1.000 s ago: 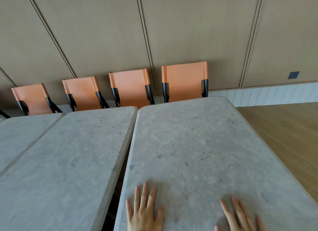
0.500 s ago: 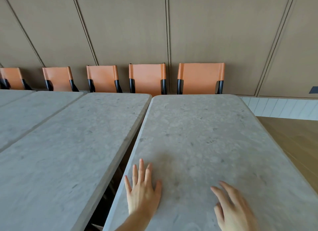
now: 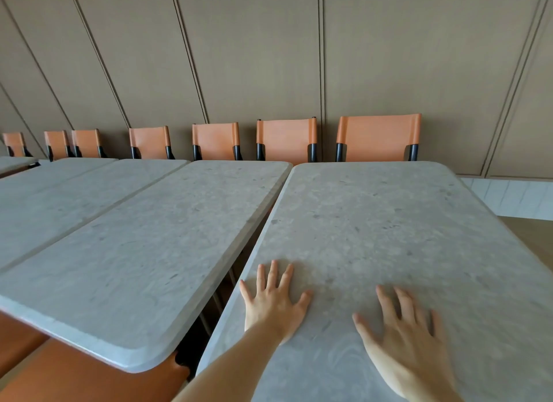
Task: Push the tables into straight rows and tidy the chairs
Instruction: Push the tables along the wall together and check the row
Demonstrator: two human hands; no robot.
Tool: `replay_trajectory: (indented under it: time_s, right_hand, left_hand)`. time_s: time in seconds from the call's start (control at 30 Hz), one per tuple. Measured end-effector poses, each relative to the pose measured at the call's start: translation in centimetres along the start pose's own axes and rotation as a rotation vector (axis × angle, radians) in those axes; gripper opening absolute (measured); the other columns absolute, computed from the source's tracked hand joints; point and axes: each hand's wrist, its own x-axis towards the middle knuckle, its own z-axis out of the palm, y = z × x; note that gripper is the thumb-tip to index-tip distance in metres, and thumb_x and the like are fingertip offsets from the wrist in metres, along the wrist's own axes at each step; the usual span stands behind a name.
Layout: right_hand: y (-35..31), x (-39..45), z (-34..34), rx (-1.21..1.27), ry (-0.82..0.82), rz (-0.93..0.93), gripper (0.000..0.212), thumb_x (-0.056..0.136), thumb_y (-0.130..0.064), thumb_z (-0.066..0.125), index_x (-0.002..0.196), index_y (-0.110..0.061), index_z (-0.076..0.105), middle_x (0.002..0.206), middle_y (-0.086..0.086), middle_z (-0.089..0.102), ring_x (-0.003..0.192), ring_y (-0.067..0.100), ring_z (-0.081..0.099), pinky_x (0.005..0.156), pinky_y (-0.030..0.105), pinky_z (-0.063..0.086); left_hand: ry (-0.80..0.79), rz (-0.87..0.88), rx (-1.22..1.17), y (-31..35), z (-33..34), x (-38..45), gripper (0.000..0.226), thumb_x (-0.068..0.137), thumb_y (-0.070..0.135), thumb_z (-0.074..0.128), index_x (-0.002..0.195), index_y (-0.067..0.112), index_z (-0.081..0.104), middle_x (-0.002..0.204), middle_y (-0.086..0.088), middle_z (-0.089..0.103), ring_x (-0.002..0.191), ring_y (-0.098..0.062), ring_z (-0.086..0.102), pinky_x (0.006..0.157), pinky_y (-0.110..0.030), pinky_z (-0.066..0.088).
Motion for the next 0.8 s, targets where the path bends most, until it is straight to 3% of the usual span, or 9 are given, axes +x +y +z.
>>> replay_trajectory:
  time_s: [0.07,0.13,0.2,0.37,0.47,0.53,0.57,0.7,0.8]
  right_hand:
    - [-0.2,0.1,-0.3,0.012,-0.04,0.01,0.101,0.065,-0.08,-0.006,0.157,-0.043,0.012,0.168,-0.009,0.009,0.154,0.008,0.009,0.123,0.042,0.005]
    - [-0.5,0.1,-0.7,0.004,-0.037,0.013,0.087,0.079,-0.083,0.009,0.157,-0.044,0.005,0.169,-0.01,0.001,0.154,0.008,0.002,0.124,0.042,0.004]
    - [-0.8,0.0,-0.8,-0.002,-0.026,0.02,0.081,0.087,-0.08,0.021,0.157,-0.044,0.0,0.168,-0.011,-0.003,0.154,0.007,-0.002,0.125,0.042,0.002]
    - [-1.2,0.6,-0.6,-0.038,-0.002,0.016,0.085,0.084,-0.083,0.02,0.156,-0.045,-0.005,0.168,-0.011,-0.007,0.154,0.007,0.001,0.125,0.04,0.004]
    - [-1.7,0.8,-0.4,-0.014,-0.003,0.006,0.089,0.077,-0.082,0.033,0.156,-0.041,0.022,0.167,-0.005,0.018,0.151,0.013,0.021,0.122,0.045,0.013]
    - [-0.8,0.8,0.2,0.012,0.094,0.044,0.083,0.067,-0.07,0.049,0.135,-0.023,0.063,0.145,0.012,0.056,0.132,0.024,0.047,0.11,0.055,0.026]
    - [-0.3,0.8,0.8,0.039,0.136,0.051,0.085,0.06,-0.067,0.047,0.123,-0.015,0.071,0.132,0.019,0.064,0.122,0.029,0.05,0.103,0.059,0.029]
    - [-0.4,0.3,1.6,0.143,0.08,0.005,0.082,0.053,-0.065,0.044,0.123,-0.023,0.054,0.124,0.025,0.066,0.111,0.035,0.057,0.1,0.065,0.033]
    - [-0.6,0.0,1.2,0.184,0.093,-0.005,0.075,0.072,-0.071,0.037,0.123,-0.02,0.057,0.124,0.028,0.065,0.107,0.039,0.062,0.099,0.066,0.033]
  left_hand:
    - [0.002,0.002,-0.011,0.1,0.0,0.0,0.074,0.097,0.072,0.013,0.161,0.038,-0.002,0.17,0.005,-0.013,0.154,-0.021,-0.022,0.119,-0.062,-0.014]
    - [0.003,0.005,-0.027,0.0,0.0,0.0,0.075,0.097,0.072,0.015,0.161,0.038,-0.002,0.169,0.005,-0.014,0.154,-0.021,-0.023,0.12,-0.059,-0.016]
    - [0.004,0.012,-0.044,-0.1,0.0,0.1,0.075,0.097,0.072,0.017,0.161,0.037,-0.002,0.169,0.004,-0.015,0.154,-0.021,-0.024,0.122,-0.056,-0.016]
    - [-0.013,0.02,-0.043,0.0,0.1,0.2,0.075,0.097,0.072,0.016,0.16,0.038,-0.007,0.168,0.005,-0.019,0.152,-0.022,-0.027,0.122,-0.055,-0.016]
    - [-0.007,0.009,-0.059,-0.2,0.1,0.5,0.074,0.097,0.072,0.014,0.159,0.039,-0.008,0.168,0.006,-0.02,0.152,-0.02,-0.028,0.121,-0.054,-0.018]
    - [-0.005,0.007,-0.062,-0.1,0.1,0.6,0.078,0.091,0.076,0.0,0.159,0.039,-0.008,0.168,0.006,-0.02,0.152,-0.02,-0.028,0.12,-0.053,-0.02]
    - [-0.006,0.01,-0.068,0.0,0.1,0.6,0.088,0.08,0.079,-0.009,0.159,0.04,-0.009,0.168,0.006,-0.02,0.152,-0.02,-0.028,0.118,-0.052,-0.024]
    - [-0.017,0.021,-0.08,0.0,-0.2,0.8,0.107,0.058,0.08,-0.013,0.158,0.042,-0.01,0.168,0.006,-0.021,0.152,-0.02,-0.029,0.113,-0.051,-0.03]
    - [-0.029,0.027,-0.075,0.1,-0.3,0.8,0.107,0.059,0.081,-0.013,0.158,0.042,-0.01,0.167,0.006,-0.022,0.151,-0.02,-0.029,0.103,-0.044,-0.037]
